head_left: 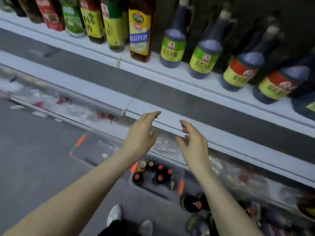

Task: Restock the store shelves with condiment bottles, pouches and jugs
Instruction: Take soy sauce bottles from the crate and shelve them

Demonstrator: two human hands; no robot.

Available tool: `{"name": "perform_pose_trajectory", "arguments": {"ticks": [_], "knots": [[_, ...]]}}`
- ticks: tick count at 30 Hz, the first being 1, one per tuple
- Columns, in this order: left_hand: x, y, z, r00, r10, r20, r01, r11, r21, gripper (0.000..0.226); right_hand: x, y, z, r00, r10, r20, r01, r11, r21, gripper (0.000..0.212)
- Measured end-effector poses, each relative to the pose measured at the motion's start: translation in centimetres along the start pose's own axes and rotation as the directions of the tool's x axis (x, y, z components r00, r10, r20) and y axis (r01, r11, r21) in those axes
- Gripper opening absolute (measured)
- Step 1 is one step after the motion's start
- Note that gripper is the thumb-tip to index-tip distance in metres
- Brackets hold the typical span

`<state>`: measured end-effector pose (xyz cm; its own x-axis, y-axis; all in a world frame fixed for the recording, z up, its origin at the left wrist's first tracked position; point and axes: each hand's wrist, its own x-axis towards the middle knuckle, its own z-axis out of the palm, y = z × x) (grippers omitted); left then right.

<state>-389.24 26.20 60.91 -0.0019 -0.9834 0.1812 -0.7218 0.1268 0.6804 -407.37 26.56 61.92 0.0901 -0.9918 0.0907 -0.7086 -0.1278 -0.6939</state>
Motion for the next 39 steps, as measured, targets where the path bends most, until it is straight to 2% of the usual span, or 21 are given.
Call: {"name": "perform_pose_trajectory", "arguments": {"ticks": [8, 11, 19, 23, 28, 33, 39], "knots": [[-7.2, -9.5, 8.9, 0.947, -0.237, 0.216, 0.241, 0.970, 0.010, 0.055, -5.8, 8.5, 10.5, 0.949, 0.269, 0.165, -0.272, 0.962, -0.005, 0.053], [-10.4, -13.7, 12.1, 0.898, -0.329, 0.291, 0.336, 0.941, 0.025, 0.056, -7.6, 11.6, 15.6, 0.910, 0.336, 0.241, -0.348, 0.937, 0.006, 0.054], [-16.5, -25.3, 20.9, 0.762, -0.504, 0.407, 0.502, 0.856, 0.121, 0.067, -11.4, 20.3, 27.6, 0.846, 0.443, 0.298, -0.477, 0.877, 0.053, 0.056], [-18.5, -30.0, 25.6, 0.712, -0.564, 0.418, 0.570, 0.812, 0.125, 0.072, -13.0, 24.2, 32.1, 0.818, 0.457, 0.349, -0.492, 0.870, 0.016, 0.059], [-19.8, -34.7, 31.3, 0.674, -0.565, 0.476, 0.575, 0.806, 0.143, 0.079, -13.8, 29.4, 37.3, 0.781, 0.481, 0.398, -0.513, 0.858, -0.030, 0.060], [-19.8, -38.7, 35.6, 0.673, -0.568, 0.473, 0.549, 0.813, 0.193, 0.082, -12.7, 34.1, 43.0, 0.764, 0.461, 0.451, -0.493, 0.868, -0.052, 0.063], [-18.6, -43.3, 39.5, 0.704, -0.527, 0.476, 0.527, 0.837, 0.149, 0.084, -10.4, 38.8, 49.9, 0.784, 0.383, 0.489, -0.401, 0.913, -0.072, 0.071]]}}
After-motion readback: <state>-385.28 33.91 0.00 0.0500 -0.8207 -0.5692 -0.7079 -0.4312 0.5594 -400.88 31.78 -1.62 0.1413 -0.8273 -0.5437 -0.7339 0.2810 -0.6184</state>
